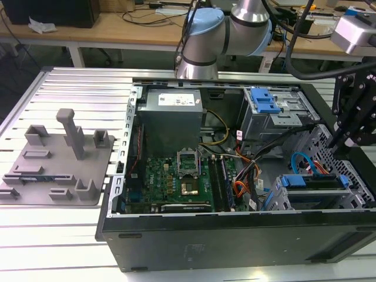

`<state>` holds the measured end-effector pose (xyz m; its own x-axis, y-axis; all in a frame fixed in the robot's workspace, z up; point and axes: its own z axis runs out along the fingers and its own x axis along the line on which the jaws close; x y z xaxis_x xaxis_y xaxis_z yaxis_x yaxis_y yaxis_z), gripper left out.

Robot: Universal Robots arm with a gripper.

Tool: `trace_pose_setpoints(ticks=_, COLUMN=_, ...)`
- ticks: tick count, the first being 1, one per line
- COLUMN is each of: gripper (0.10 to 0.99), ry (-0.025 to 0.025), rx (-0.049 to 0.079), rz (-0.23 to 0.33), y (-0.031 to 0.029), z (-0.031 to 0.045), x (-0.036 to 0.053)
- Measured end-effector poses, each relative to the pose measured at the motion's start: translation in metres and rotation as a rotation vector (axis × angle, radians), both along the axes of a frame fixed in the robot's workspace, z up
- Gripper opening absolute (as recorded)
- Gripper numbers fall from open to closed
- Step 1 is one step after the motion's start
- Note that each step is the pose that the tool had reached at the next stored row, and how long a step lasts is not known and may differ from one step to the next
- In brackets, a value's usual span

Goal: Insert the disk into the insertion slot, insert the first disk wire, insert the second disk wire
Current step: 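Insert the second disk wire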

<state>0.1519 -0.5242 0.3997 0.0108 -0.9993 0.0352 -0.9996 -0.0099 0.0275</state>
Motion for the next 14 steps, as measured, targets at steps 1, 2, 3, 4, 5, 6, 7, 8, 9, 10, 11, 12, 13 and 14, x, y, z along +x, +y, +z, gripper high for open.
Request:
trace_pose_setpoints(ticks=1, gripper=0.208, ry=0.0000, rx=0.000, rz=0.000, y=0.0000, z=0.0001, x=0.0000)
trace_pose_setpoints(ticks=2, gripper=0.208, ry=0.0000, rx=0.000, rz=0.000, y=0.0000, z=0.0001, x=0.0000)
trace_pose_setpoints(ticks=3, gripper=0.208, ry=0.0000, rx=0.000, rz=0.000, y=0.0000, z=0.0001, x=0.0000)
trace_pose_setpoints(ticks=4, gripper=0.208, ry=0.0000, rx=0.000, rz=0.000, y=0.0000, z=0.0001, x=0.0000)
trace_pose_setpoints(ticks=5, gripper=0.208, ry=0.0000, rx=0.000, rz=0.000, y=0.0000, z=0.0002, x=0.0000)
trace_pose_setpoints(ticks=6, gripper=0.208, ry=0.0001, rx=0.000, rz=0.000, y=0.0000, z=0.0002, x=0.0000)
trace_pose_setpoints(ticks=7, gripper=0.208, ry=0.0000, rx=0.000, rz=0.000, y=0.0000, z=0.0002, x=0.0000)
trace_pose_setpoints(ticks=8, gripper=0.208, ry=0.0000, rx=0.000, rz=0.000, y=0.0000, z=0.0002, x=0.0000)
trace_pose_setpoints(ticks=9, gripper=0.208, ry=0.0000, rx=0.000, rz=0.000, y=0.0000, z=0.0002, x=0.0000)
trace_pose_setpoints(ticks=10, gripper=0.208, ry=0.0000, rx=0.000, rz=0.000, y=0.0000, z=0.0002, x=0.0000)
trace_pose_setpoints(ticks=11, gripper=0.208, ry=0.0000, rx=0.000, rz=0.000, y=0.0000, z=0.0003, x=0.0000)
trace_pose_setpoints(ticks=12, gripper=0.208, ry=0.0000, rx=0.000, rz=0.000, y=0.0000, z=0.0004, x=0.0000)
trace_pose_setpoints(ticks=13, gripper=0.208, ry=0.0000, rx=0.000, rz=0.000, y=0.0000, z=0.0005, x=0.0000)
trace_pose_setpoints(ticks=14, gripper=0.208, ry=0.0000, rx=0.000, rz=0.000, y=0.0000, z=0.0005, x=0.0000)
